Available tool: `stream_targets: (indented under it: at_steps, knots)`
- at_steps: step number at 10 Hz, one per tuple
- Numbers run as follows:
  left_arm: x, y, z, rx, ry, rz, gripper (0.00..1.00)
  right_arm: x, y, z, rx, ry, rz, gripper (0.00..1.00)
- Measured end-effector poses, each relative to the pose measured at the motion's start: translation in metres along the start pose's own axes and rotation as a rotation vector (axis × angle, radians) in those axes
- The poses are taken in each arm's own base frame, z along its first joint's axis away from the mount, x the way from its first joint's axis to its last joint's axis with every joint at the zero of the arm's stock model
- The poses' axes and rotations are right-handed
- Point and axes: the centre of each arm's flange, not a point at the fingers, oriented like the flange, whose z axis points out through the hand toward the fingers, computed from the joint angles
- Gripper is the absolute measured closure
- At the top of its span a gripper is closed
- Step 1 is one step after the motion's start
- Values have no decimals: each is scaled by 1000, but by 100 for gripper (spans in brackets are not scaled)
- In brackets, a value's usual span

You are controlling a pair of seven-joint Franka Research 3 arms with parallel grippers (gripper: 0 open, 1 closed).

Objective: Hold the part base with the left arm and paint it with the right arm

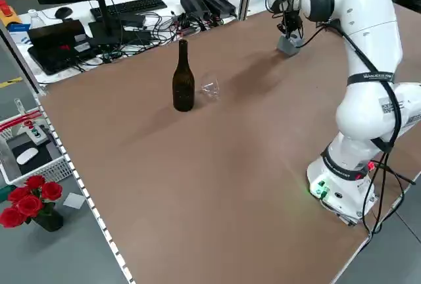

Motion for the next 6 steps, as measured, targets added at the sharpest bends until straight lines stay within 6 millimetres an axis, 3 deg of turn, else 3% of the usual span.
stream_targets:
  at_steps: [2, 3, 4, 6]
  knots:
    - [0, 0, 0, 0, 0, 0, 99, -27, -56, -45, -88, 55, -9, 0]
    - [0, 0, 0, 0, 0, 0, 99, -41, -75, -65, -113, 90, -4, 0]
    - [0, 0, 0, 0, 0, 0, 99, -54, -84, -79, -120, 111, 9, 0]
    - [0, 0, 0, 0, 0, 0, 99, -63, -87, -77, -120, 95, 15, 0]
